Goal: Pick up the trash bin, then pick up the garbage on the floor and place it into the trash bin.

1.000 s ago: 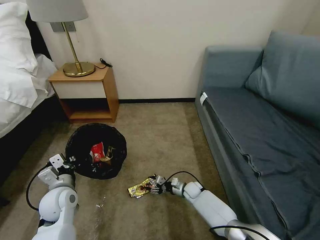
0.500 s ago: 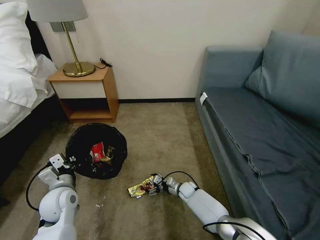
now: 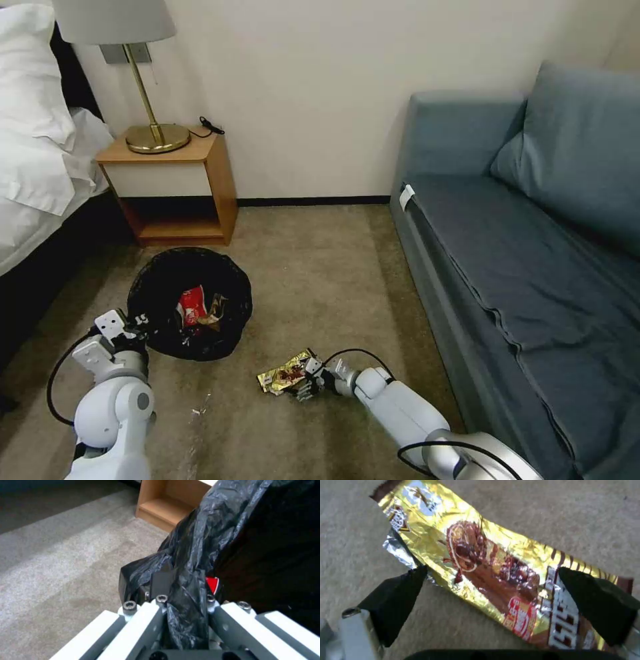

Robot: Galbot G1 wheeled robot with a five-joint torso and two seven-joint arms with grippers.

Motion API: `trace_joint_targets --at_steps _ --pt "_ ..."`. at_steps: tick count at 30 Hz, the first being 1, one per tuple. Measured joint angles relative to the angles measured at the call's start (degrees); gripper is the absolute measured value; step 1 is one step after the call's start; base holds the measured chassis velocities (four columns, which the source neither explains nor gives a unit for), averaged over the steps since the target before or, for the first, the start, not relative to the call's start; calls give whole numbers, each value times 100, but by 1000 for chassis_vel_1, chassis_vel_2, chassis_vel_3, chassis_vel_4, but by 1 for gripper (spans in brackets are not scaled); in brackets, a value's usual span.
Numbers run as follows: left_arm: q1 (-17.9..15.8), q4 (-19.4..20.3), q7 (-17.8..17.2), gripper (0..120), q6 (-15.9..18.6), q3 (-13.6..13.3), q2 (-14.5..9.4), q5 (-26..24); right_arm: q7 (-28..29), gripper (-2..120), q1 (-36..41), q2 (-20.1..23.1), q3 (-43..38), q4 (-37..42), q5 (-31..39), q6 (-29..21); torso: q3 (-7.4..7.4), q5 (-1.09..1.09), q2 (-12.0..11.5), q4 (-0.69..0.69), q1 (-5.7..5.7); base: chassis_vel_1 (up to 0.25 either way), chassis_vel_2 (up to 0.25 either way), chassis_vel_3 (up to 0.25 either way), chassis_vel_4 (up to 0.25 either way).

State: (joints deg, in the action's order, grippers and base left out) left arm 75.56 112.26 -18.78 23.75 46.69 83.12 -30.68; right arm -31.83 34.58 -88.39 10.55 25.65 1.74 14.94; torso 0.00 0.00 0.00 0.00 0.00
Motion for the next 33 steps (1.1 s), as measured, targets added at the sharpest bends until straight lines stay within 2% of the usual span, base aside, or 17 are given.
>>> trace_joint_targets --at_steps 14,16,20,23,24,25,27,29,30,31,32,33 --pt "1 17 -7 1 0 -6 0 16 -76 99 -32 -116 -129 -168 -120 -78 0 0 0 0 0 0 0 0 0" --pt "1 17 -7 1 0 -9 9 15 -107 89 -16 -119 -152 -183 -153 -59 0 0 0 0 0 0 0 0 0" --pt "-2 17 -7 1 0 -9 10 14 -117 79 -1 -117 -162 -185 -158 -37 0 0 0 0 0 0 0 0 0" --pt "-11 17 -8 1 0 -8 -1 7 -117 62 13 -96 -177 -182 -150 -13 0 0 0 0 0 0 0 0 0" --pt "-11 17 -8 1 0 -8 -1 7 -117 62 13 -96 -177 -182 -150 -13 0 0 0 0 0 0 0 0 0" --pt "-18 12 -7 1 0 -8 -3 5 -116 56 13 -87 -186 -180 -142 -9 0 0 0 0 0 0 0 0 0" --pt "-22 8 -7 1 0 -9 -3 5 -113 52 14 -83 -190 -180 -137 -8 0 0 0 0 0 0 0 0 0" --pt "-39 -15 -6 1 1 -13 -3 3 -102 42 12 -60 -203 -179 -124 -3 0 0 0 0 0 0 0 0 0" --pt "-39 -15 -6 1 1 -13 -3 3 -102 42 12 -60 -203 -179 -124 -3 0 0 0 0 0 0 0 0 0" --pt "-46 -26 -3 1 0 -16 -3 3 -95 35 12 -50 -211 -178 -113 0 0 0 0 0 0 0 0 0 0" --pt "-46 -26 -3 1 0 -16 -3 3 -95 35 12 -50 -211 -178 -113 0 0 0 0 0 0 0 0 0 0" --pt "-53 -36 -1 1 0 -17 -4 2 -89 30 12 -46 -220 -177 -102 2 0 0 0 0 0 0 0 0 0"
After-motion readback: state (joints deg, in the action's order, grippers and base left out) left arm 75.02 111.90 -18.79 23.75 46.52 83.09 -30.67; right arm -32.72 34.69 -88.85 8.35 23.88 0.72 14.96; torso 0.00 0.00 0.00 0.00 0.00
